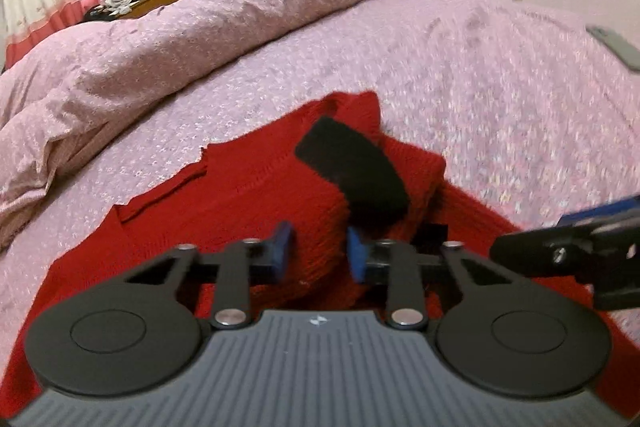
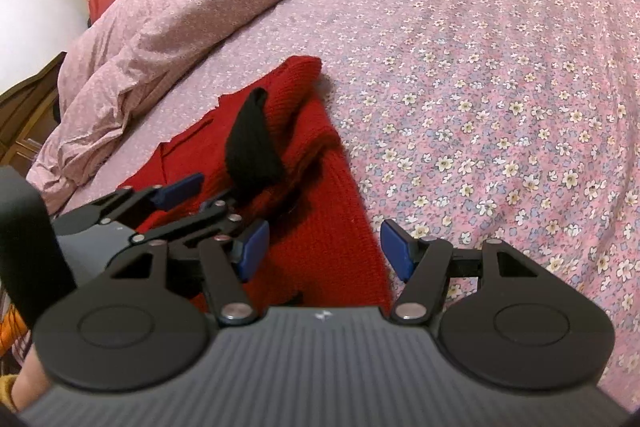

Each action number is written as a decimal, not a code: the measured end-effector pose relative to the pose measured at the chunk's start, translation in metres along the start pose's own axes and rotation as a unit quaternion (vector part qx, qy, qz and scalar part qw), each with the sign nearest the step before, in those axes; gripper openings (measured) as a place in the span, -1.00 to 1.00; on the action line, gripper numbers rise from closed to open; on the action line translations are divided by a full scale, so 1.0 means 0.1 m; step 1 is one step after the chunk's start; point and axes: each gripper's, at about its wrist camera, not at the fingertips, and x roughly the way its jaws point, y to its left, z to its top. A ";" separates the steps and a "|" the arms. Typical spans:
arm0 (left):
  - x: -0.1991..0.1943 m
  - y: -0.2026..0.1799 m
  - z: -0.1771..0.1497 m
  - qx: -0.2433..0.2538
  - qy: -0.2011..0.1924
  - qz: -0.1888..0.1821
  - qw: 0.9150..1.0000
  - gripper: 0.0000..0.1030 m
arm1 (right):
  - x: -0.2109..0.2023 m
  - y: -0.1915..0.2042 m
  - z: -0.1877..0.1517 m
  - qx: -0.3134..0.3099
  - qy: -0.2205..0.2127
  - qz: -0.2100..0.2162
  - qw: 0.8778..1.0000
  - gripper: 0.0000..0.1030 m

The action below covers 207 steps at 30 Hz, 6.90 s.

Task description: Fold small clothes

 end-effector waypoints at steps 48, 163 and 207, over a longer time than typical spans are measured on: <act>-0.85 1.89 -1.31 -0.254 0.061 0.141 0.955 0.32 | 0.24 0.41 -0.25 -0.058 0.056 0.003 0.997 0.28; -0.26 2.42 -1.01 -0.222 0.029 0.129 0.966 0.22 | 1.06 0.74 0.50 -0.249 -0.021 -0.015 0.968 -0.68; -1.96 2.90 -2.66 -0.566 0.061 0.274 0.775 0.56 | 0.27 1.09 -0.07 -0.253 -0.005 0.016 0.967 0.14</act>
